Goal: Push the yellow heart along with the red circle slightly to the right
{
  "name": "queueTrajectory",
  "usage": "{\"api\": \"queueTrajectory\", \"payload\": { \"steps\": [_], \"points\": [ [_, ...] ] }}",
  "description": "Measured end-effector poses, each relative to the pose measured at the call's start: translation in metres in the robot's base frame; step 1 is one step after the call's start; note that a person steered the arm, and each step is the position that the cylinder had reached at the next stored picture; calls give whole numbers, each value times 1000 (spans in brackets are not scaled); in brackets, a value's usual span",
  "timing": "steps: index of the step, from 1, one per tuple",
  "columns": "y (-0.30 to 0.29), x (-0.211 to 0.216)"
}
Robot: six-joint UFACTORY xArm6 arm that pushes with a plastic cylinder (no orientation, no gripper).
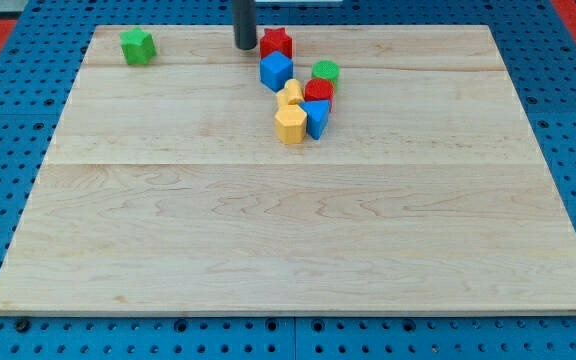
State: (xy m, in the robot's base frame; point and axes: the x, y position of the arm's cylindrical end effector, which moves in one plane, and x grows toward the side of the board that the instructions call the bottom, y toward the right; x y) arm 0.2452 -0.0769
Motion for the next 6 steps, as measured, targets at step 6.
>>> {"api": "queueTrajectory", "payload": {
  "steps": [6],
  "points": [
    [178, 133]
  ]
}}
